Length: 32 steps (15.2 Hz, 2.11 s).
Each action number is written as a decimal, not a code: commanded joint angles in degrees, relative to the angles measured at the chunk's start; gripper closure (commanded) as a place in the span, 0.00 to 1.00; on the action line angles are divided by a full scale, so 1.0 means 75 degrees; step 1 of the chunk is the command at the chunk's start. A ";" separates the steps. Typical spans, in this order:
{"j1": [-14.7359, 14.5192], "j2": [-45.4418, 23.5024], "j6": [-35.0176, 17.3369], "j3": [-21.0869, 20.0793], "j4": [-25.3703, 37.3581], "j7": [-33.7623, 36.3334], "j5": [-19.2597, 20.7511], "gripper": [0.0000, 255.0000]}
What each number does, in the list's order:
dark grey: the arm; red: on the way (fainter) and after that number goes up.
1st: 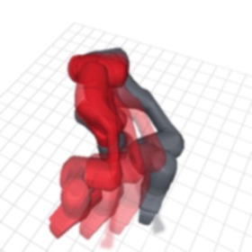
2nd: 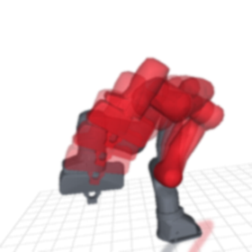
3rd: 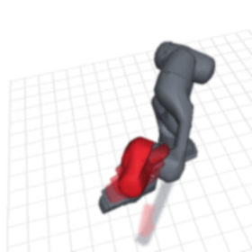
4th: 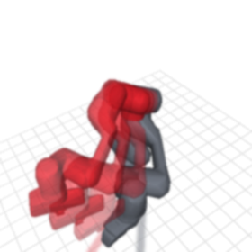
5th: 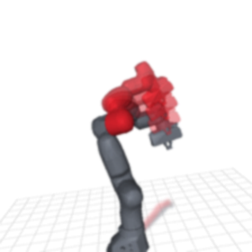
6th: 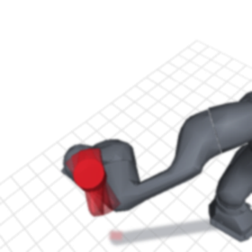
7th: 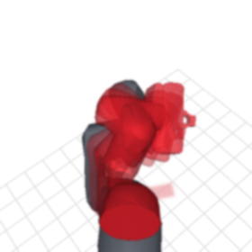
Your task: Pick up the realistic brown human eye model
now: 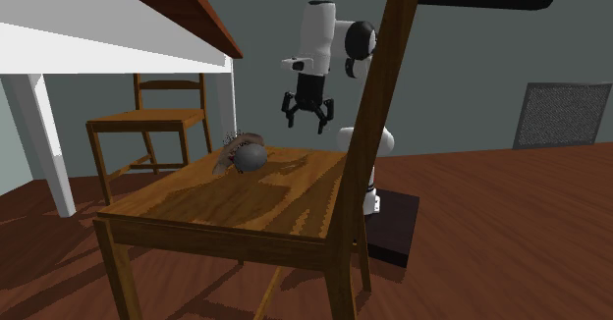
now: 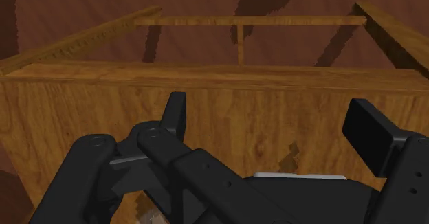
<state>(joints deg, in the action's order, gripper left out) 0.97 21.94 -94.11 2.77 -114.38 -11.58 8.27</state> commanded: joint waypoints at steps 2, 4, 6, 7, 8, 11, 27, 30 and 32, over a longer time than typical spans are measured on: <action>0.0017 -0.0794 -0.0180 0.0063 0.0840 -0.0070 -0.0011 0.00; 0.0035 -0.1299 -0.0232 0.0111 0.1442 -0.0138 -0.0030 0.00; 0.0058 -0.1815 -0.0247 0.0156 0.2090 -0.0211 -0.0060 0.00; 0.0069 -0.2078 -0.0240 0.0177 0.2435 -0.0249 -0.0078 0.00; 0.0082 -0.2347 -0.0223 0.0199 0.2794 -0.0288 -0.0100 0.00; 0.0130 -0.3193 -0.0101 0.0259 0.3983 -0.0413 -0.0182 0.00; 0.0179 -0.3605 -0.0813 0.0291 0.3846 -0.0405 -0.0222 1.00; 0.0179 -0.3602 -0.0814 0.0291 0.3842 -0.0405 -0.0221 1.00; 0.0178 -0.3602 -0.0814 0.0290 0.3842 -0.0403 -0.0221 1.00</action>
<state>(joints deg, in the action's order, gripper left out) 2.29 -5.04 -100.20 4.93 -85.53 -14.61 6.60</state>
